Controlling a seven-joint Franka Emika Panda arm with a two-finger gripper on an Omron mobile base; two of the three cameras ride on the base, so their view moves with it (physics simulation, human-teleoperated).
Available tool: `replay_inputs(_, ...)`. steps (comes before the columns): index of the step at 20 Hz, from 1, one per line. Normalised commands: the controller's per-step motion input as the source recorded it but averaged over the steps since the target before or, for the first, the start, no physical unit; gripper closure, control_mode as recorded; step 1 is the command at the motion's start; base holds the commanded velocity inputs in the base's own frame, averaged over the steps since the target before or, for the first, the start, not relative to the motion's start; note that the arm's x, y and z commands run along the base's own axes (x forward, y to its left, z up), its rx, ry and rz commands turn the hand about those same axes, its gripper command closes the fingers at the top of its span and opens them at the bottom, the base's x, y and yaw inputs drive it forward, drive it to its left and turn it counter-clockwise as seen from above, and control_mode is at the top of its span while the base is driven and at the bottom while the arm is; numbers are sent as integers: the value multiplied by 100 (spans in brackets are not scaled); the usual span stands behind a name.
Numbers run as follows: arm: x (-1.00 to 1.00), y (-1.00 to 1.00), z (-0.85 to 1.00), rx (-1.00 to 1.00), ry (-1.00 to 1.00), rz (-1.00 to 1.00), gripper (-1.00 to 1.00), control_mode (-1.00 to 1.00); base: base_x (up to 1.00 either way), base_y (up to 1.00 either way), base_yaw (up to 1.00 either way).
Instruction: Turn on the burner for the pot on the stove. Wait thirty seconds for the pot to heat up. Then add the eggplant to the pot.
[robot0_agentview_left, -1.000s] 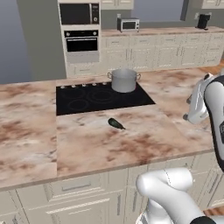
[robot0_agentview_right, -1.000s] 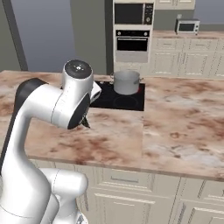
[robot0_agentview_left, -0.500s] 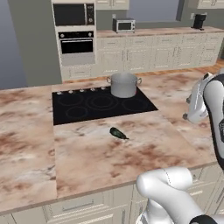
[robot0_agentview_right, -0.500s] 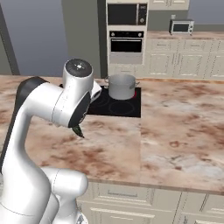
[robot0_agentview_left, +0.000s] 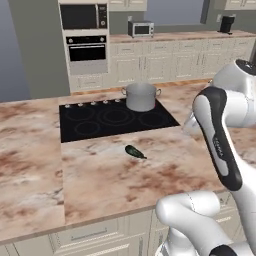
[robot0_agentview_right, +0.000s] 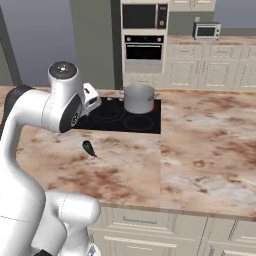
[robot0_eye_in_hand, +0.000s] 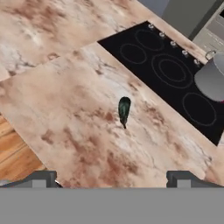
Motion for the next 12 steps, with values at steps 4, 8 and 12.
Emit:
replay_inputs(4, 37, 46, -13, 3, 1, -19, -100, -100, 0, 0, 0)
replay_inputs(8, 30, 25, -29, 3, 0, -12, -100, -100, 0, 0, 0)
replay_inputs(12, 36, 17, -27, 0, 0, -9, -100, -100, 0, 0, 0)
